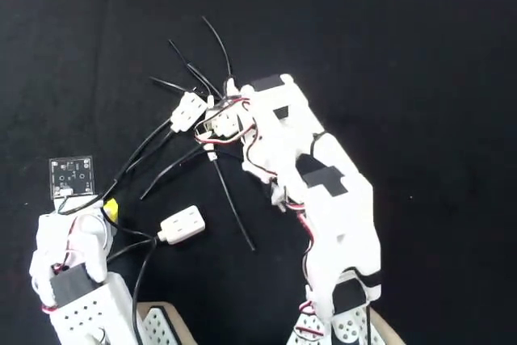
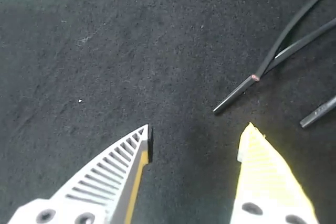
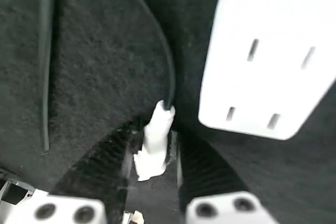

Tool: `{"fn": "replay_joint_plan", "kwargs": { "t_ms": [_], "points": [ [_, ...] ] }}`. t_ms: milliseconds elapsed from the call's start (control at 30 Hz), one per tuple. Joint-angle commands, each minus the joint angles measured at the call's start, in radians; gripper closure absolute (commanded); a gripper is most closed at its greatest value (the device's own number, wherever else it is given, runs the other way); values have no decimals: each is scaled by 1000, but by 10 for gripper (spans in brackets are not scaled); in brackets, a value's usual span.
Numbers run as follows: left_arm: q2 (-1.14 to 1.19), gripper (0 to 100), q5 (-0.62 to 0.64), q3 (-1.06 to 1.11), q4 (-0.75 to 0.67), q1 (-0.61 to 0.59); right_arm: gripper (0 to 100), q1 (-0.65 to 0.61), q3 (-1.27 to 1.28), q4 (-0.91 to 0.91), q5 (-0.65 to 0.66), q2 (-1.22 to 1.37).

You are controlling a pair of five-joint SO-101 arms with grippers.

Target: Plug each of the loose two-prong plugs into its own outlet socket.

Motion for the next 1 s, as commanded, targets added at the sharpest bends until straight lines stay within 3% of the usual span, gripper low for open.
{"fn": "replay_joint_plan", "kwargs": {
  "t_ms": [0, 367, 533, 767, 967],
  "points": [
    [-5, 726, -9, 18, 0, 10, 987, -17, 13, 38, -6, 44],
    [-5, 726, -9, 18, -2, 10, 987, -44, 7, 95, -8, -282],
    [-5, 726, -9, 18, -3, 10, 987, -147, 143, 61, -8, -559],
    [-5, 726, -8, 18, -3, 12, 987, -331, 427, -213, -12, -957],
    [-5, 726, -6, 18, -6, 12, 987, -327, 564, -462, -213, -1153]
  ]
}}
